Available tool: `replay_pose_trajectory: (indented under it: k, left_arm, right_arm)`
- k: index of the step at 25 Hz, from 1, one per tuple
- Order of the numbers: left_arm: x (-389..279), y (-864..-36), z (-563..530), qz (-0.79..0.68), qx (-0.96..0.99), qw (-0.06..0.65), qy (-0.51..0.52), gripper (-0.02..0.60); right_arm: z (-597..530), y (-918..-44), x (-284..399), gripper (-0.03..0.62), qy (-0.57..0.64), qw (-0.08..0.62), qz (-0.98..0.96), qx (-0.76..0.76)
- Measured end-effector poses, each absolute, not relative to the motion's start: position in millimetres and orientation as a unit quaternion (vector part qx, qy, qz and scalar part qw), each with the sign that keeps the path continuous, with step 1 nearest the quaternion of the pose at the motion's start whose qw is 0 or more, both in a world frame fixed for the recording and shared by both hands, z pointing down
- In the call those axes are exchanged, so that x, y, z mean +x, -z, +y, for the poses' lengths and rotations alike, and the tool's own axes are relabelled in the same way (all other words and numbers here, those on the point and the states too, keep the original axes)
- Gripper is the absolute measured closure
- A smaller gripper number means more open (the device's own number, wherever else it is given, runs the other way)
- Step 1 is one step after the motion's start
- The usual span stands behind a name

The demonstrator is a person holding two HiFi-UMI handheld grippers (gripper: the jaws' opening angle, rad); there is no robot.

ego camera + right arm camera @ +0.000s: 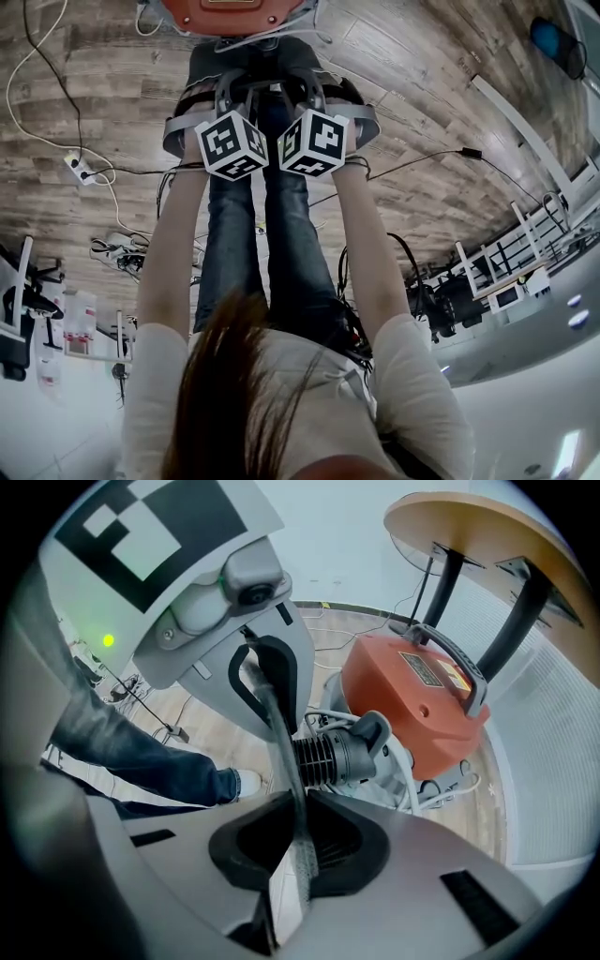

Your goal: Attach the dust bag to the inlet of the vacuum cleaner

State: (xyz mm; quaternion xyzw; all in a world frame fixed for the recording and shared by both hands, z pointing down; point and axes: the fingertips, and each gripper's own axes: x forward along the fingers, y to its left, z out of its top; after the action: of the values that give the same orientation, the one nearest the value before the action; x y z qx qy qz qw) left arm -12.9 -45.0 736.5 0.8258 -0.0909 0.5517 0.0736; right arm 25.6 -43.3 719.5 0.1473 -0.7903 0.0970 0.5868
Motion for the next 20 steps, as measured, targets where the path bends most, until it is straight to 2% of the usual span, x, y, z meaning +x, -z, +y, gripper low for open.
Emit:
replay_pose_trajectory:
  k: [7,13,20]
  left_arm:
    - [-12,-741,-47,-0.031,0.838,0.037,-0.543,0.528]
    - [-12,-744,-52,-0.067,0.838,0.085,-0.535,0.52]
    - [-12,-743,-50,-0.082,0.841,0.101,-0.526,0.515]
  right_arm:
    - [-43,-722,26,0.56,-0.118,0.571,-0.795,0.169]
    - [-53,-723,26,0.549,-0.104,0.571,-0.804,0.128]
    - [-59,-725,25,0.54,-0.11,0.558,-0.816,0.106]
